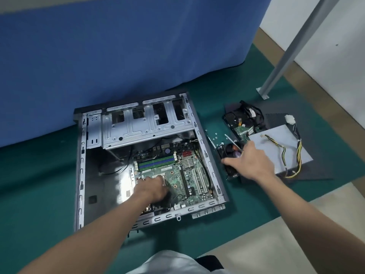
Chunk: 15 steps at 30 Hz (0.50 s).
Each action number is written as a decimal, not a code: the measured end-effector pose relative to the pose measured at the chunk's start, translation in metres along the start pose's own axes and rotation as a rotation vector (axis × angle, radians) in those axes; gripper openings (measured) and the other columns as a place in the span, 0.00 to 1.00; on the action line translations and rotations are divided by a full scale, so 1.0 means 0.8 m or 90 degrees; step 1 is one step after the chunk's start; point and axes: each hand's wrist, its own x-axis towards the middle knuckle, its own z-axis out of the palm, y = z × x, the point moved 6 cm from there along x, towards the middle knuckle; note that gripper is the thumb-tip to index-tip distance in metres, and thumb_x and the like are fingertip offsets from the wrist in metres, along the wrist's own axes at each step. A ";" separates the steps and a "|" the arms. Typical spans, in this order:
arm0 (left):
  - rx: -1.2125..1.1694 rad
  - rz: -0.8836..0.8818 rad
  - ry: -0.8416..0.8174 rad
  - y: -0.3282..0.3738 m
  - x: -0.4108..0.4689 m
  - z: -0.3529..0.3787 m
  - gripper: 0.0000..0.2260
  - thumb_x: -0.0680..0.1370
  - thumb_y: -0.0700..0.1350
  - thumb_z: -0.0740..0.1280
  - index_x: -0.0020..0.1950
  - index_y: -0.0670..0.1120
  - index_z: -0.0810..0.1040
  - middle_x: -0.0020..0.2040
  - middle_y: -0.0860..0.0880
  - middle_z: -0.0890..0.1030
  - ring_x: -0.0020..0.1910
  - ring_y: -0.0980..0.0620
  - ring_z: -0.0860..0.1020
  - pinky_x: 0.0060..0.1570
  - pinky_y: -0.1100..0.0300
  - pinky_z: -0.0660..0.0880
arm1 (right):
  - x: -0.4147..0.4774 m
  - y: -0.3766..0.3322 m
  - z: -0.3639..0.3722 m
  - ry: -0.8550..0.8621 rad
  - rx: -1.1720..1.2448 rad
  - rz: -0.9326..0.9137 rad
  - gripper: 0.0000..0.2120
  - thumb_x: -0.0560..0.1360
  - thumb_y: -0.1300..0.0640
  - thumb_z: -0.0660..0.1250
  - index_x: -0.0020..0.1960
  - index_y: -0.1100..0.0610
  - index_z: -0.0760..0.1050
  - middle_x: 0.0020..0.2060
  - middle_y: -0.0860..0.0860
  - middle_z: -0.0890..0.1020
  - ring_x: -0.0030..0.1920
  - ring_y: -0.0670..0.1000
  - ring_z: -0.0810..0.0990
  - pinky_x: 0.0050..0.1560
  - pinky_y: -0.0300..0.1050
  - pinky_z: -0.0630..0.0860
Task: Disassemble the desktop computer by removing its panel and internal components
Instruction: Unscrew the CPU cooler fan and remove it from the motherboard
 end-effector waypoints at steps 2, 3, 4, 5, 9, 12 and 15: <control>0.011 0.002 -0.004 0.003 0.001 -0.002 0.18 0.81 0.58 0.56 0.63 0.48 0.70 0.52 0.47 0.76 0.49 0.48 0.75 0.43 0.58 0.70 | 0.001 0.018 0.019 0.014 -0.029 0.045 0.39 0.62 0.31 0.69 0.58 0.58 0.64 0.51 0.57 0.80 0.50 0.60 0.78 0.40 0.49 0.69; 0.014 0.005 -0.003 0.004 0.002 -0.003 0.17 0.81 0.58 0.56 0.62 0.47 0.71 0.49 0.48 0.75 0.46 0.49 0.75 0.41 0.59 0.70 | 0.001 0.025 0.025 0.019 -0.039 0.061 0.39 0.62 0.32 0.69 0.59 0.59 0.64 0.51 0.58 0.80 0.50 0.60 0.79 0.40 0.49 0.69; 0.019 0.007 0.000 0.005 0.004 -0.005 0.17 0.82 0.57 0.55 0.62 0.47 0.71 0.48 0.48 0.75 0.45 0.50 0.74 0.40 0.60 0.69 | 0.002 0.031 0.029 0.022 -0.048 0.073 0.40 0.63 0.32 0.69 0.60 0.59 0.63 0.51 0.59 0.80 0.50 0.61 0.79 0.40 0.49 0.69; 0.024 0.007 0.003 0.006 0.004 -0.007 0.17 0.82 0.57 0.55 0.61 0.47 0.71 0.47 0.49 0.74 0.44 0.50 0.74 0.38 0.60 0.68 | 0.004 0.036 0.032 0.024 -0.058 0.080 0.40 0.63 0.32 0.69 0.60 0.60 0.63 0.51 0.59 0.80 0.50 0.61 0.79 0.40 0.49 0.69; 0.022 0.000 0.018 0.003 0.008 -0.011 0.15 0.81 0.56 0.56 0.58 0.47 0.73 0.50 0.47 0.77 0.45 0.49 0.74 0.40 0.58 0.68 | 0.010 0.045 0.035 0.031 -0.104 0.062 0.38 0.62 0.32 0.69 0.58 0.59 0.65 0.50 0.58 0.80 0.50 0.61 0.79 0.40 0.49 0.68; 0.023 -0.001 0.020 0.002 0.009 -0.014 0.16 0.81 0.56 0.56 0.61 0.49 0.74 0.56 0.46 0.78 0.44 0.49 0.71 0.41 0.59 0.67 | 0.019 0.047 0.034 0.026 -0.127 0.037 0.35 0.61 0.33 0.69 0.54 0.58 0.64 0.49 0.57 0.80 0.49 0.61 0.79 0.40 0.50 0.68; 0.022 0.022 0.019 0.003 0.011 -0.015 0.16 0.82 0.56 0.56 0.60 0.49 0.76 0.57 0.46 0.79 0.44 0.49 0.71 0.41 0.59 0.67 | 0.030 0.048 0.033 0.008 -0.150 0.027 0.33 0.61 0.31 0.68 0.50 0.55 0.61 0.46 0.56 0.80 0.47 0.60 0.80 0.38 0.48 0.69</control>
